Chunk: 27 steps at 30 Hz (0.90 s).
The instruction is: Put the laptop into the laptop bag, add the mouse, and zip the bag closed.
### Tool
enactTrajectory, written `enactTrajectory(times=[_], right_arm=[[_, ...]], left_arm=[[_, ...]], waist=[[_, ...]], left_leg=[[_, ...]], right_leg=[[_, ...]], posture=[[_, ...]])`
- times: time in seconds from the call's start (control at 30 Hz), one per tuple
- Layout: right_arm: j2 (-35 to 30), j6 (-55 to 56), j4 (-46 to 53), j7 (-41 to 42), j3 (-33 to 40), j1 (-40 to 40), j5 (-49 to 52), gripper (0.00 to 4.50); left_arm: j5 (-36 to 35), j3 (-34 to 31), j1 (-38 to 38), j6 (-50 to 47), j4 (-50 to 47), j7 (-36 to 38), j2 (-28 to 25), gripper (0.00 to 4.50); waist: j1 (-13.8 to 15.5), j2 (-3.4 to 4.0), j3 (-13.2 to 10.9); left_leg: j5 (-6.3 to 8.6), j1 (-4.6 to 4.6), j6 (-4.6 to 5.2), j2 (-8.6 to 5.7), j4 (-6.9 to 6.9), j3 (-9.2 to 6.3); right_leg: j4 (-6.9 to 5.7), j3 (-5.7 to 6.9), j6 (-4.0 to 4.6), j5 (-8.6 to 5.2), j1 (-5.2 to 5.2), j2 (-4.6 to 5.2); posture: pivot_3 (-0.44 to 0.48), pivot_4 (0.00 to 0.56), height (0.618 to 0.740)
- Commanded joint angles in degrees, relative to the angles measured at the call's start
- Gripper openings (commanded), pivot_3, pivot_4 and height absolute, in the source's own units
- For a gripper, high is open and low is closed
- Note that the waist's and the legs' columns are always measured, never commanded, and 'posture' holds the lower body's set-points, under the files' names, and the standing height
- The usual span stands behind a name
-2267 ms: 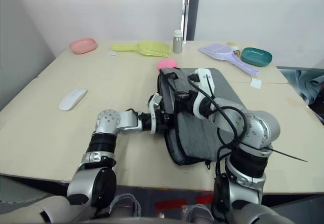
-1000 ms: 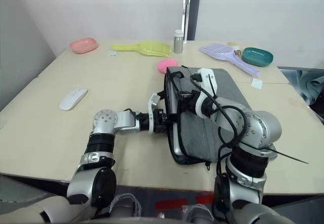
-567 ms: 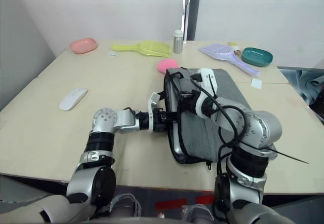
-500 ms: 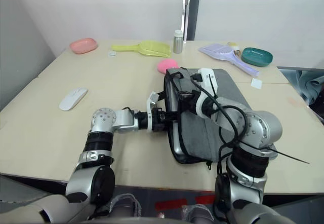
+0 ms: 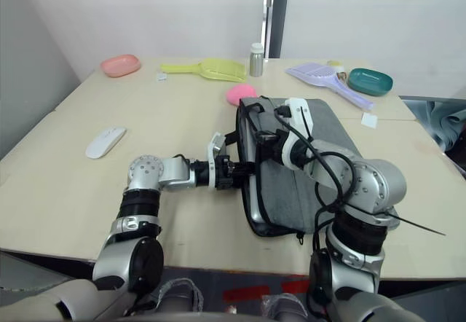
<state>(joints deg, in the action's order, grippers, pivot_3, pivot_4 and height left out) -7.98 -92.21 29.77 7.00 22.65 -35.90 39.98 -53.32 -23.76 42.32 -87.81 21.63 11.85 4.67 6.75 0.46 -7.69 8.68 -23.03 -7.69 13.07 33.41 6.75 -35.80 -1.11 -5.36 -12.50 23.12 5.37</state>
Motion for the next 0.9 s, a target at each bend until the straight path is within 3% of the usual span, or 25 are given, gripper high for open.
enactTrajectory(times=[0.03,0.33,0.47,0.63,0.7,0.87,0.9], right_arm=[[0.71,-0.29,2.72,0.54,0.27,-0.66,1.80,0.00],[4.03,-0.29,3.90,-0.69,0.19,-0.55,4.54,0.00],[3.65,-0.29,3.46,-1.08,0.44,-0.89,4.23,0.00],[2.47,-0.29,3.12,-1.12,0.99,-0.77,3.43,0.00],[2.38,-0.29,2.90,-1.20,1.01,-0.65,3.01,0.00],[1.91,-0.29,2.22,-0.91,1.32,-1.02,2.42,0.00],[1.57,-0.29,1.94,-0.74,1.47,-1.22,2.17,0.00]], left_arm=[[-2.38,-0.31,1.57,-0.92,-1.74,1.96,1.76,0.20],[-0.24,2.89,3.94,4.05,2.18,1.73,7.03,0.20],[0.27,4.62,4.33,7.60,4.63,2.40,7.55,0.20],[-0.53,9.15,1.67,7.50,0.67,5.67,5.86,0.20],[-0.98,8.72,1.20,7.27,0.69,5.28,5.34,1.22],[0.47,9.24,1.95,7.61,0.37,4.83,2.85,2.95],[1.05,9.63,2.10,6.76,0.51,4.68,1.76,2.95]], waist=[[0.01,0.00,0.00],[-0.06,0.00,0.00],[-0.08,0.00,0.00],[0.06,0.00,0.00],[0.15,0.00,0.00],[0.06,0.00,0.00],[0.03,0.00,0.00]], left_leg=[[0.00,0.00,0.00,0.00,0.00,0.00],[-0.01,-0.01,0.01,0.00,-0.03,0.00],[-0.01,0.01,0.01,0.00,-0.02,0.00],[-0.01,0.00,0.01,0.00,-0.02,0.00],[-0.01,-0.01,0.01,0.00,-0.02,0.00],[-0.01,0.01,0.01,0.00,-0.02,0.01],[-0.01,0.02,0.01,0.00,-0.01,0.01]], right_leg=[[0.00,0.00,0.00,0.00,0.00,0.00],[0.02,0.00,0.00,0.00,0.01,0.00],[0.01,-0.01,0.00,0.00,0.01,0.00],[0.01,-0.01,0.00,0.00,0.01,0.00],[0.02,0.00,0.00,0.00,0.01,0.00],[-0.01,-0.01,0.00,0.00,0.01,0.00],[-0.03,-0.02,0.00,0.00,0.01,0.00]], posture=[[0.000,0.150,0.740],[0.000,0.150,0.740],[0.000,0.150,0.740],[0.000,0.150,0.740],[0.000,0.150,0.740],[0.000,0.150,0.740],[0.000,0.150,0.740]])
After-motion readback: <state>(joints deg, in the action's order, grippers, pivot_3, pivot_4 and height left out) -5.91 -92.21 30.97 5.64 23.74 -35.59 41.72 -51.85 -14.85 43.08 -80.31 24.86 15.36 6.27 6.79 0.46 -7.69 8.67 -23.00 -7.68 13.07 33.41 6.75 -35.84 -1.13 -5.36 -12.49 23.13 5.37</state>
